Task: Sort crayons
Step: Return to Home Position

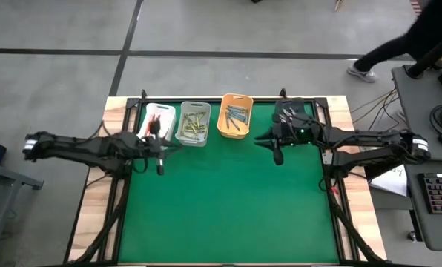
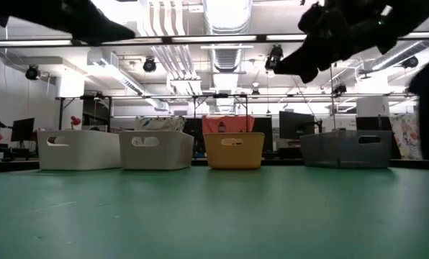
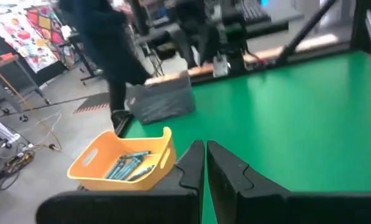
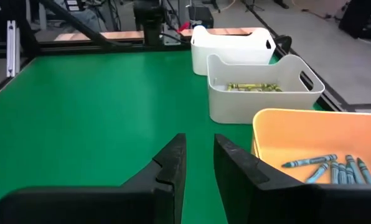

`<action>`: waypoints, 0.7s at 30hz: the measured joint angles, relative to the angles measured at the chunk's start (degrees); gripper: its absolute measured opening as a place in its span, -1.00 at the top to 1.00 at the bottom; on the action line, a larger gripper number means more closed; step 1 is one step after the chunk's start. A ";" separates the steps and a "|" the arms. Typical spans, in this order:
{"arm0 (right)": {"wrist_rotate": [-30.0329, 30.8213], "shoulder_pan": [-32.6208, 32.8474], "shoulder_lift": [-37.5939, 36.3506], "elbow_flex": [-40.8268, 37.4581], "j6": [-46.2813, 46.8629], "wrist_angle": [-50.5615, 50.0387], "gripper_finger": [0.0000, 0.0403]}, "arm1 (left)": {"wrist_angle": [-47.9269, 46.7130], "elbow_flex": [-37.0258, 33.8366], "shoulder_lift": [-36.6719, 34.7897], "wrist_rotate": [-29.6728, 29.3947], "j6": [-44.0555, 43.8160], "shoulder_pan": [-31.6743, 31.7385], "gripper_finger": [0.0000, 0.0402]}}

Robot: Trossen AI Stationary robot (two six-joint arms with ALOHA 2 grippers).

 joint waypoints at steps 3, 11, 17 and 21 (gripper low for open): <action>-0.05 0.00 -1.60 -2.98 -0.41 2.27 0.65 | 1.80 -3.24 -5.31 4.62 -1.15 4.35 1.00; -1.56 -0.02 -10.69 -10.61 -1.63 6.33 0.66 | 2.35 -11.55 -18.11 8.57 -5.41 7.49 1.00; -3.12 -0.02 -20.72 -17.67 -1.64 12.19 0.66 | 2.12 -15.88 -28.67 10.23 -7.89 7.49 1.00; -3.22 0.00 -27.40 -23.17 -1.55 16.28 0.66 | 0.83 -17.49 -37.50 12.16 -9.28 7.49 1.00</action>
